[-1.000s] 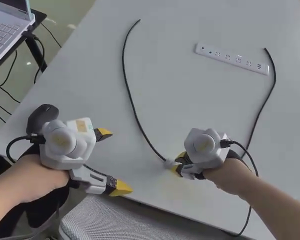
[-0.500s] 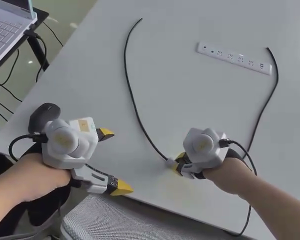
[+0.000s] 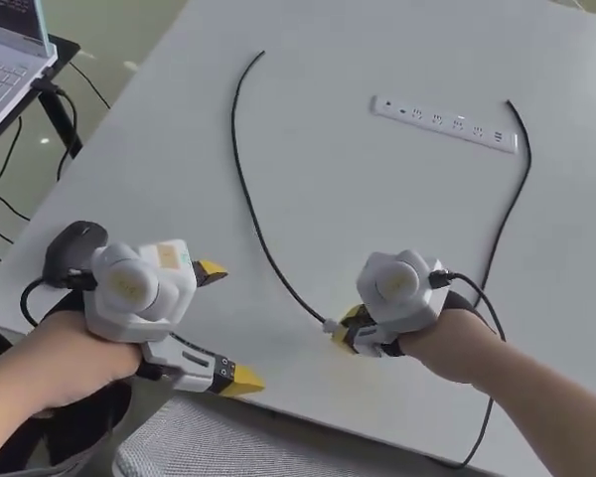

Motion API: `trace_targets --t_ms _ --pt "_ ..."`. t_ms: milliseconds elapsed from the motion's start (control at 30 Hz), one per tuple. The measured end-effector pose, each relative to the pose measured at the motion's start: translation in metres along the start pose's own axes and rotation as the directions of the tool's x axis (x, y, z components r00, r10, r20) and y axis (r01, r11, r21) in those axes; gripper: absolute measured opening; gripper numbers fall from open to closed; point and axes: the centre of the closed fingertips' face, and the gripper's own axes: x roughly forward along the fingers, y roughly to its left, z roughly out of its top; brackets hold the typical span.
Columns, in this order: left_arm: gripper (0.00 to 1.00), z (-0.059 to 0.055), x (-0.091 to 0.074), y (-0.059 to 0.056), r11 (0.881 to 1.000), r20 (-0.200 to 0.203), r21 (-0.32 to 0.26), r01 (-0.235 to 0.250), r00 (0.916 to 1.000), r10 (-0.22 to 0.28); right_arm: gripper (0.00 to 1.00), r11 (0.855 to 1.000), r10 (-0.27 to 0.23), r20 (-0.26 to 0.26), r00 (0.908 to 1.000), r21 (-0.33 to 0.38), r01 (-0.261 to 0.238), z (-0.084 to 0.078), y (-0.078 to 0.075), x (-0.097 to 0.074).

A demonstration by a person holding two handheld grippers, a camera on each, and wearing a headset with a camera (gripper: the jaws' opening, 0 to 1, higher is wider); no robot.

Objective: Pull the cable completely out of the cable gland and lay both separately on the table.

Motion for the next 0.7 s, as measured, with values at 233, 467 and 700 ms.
trace_targets --t_ms 233,467,700 --pt "0.91 0.02 0.001 -0.004 1.0 0.04 -0.011 0.023 0.9989 -0.022 0.07 1.0 -0.01 0.01 0.9999 0.002 0.01 0.005 0.005 -0.018" --pt "0.9 0.041 0.001 -0.01 0.999 0.077 -0.005 0.046 0.996 -0.045 0.07 1.0 -0.004 0.038 0.9993 0.01 0.003 0.013 0.012 -0.041" --pt "0.9 0.06 0.005 -0.016 0.997 0.095 0.03 0.065 0.9932 -0.068 0.06 1.0 -0.004 0.046 0.9989 -0.011 0.005 0.02 0.019 -0.058"
